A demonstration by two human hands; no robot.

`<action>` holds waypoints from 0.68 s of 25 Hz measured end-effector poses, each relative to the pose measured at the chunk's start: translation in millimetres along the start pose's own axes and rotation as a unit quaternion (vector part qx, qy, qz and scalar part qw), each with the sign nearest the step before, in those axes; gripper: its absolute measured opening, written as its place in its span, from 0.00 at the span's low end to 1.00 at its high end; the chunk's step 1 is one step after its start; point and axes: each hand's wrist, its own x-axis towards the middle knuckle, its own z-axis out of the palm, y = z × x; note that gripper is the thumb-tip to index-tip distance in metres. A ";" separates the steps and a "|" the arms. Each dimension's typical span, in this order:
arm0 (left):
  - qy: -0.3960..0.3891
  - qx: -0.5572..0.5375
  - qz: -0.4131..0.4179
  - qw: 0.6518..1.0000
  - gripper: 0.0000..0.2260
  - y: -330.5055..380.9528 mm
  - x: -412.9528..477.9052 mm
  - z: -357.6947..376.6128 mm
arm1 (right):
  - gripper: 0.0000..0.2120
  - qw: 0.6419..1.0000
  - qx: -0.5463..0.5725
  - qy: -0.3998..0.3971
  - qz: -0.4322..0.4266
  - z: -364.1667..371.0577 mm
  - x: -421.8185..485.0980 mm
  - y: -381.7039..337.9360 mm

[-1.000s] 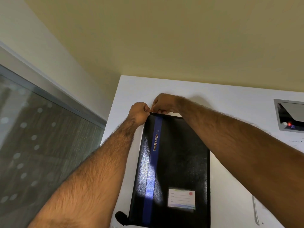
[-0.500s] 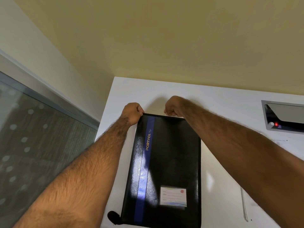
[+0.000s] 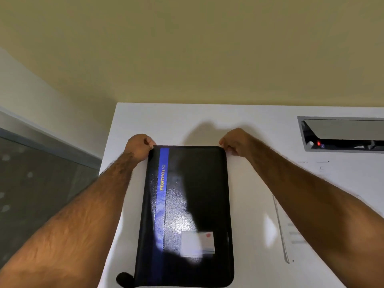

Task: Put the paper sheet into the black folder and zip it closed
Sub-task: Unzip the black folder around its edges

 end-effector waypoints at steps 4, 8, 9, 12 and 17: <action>0.026 0.031 -0.012 0.999 0.08 1.8 -2.8 1.8 | 0.09 0.998 0.053 -0.006 -0.040 -6.0 -11.0 26.2; 0.057 0.243 0.112 0.962 0.12 49.3 -21.9 38.3 | 0.08 0.991 0.038 -0.006 -0.127 -10.0 -19.0 41.9; 0.009 0.239 0.162 0.957 0.14 65.3 -28.4 56.3 | 0.08 0.989 0.030 -0.008 -0.143 -11.6 -19.5 44.1; -0.104 0.256 0.216 0.936 0.20 106.9 -38.7 110.8 | 0.10 0.979 -0.021 0.002 -0.200 -13.2 -18.5 51.9; -0.075 0.292 0.149 0.942 0.12 135.6 -30.8 141.7 | 0.09 0.942 -0.165 0.044 -0.288 -11.6 -14.5 55.5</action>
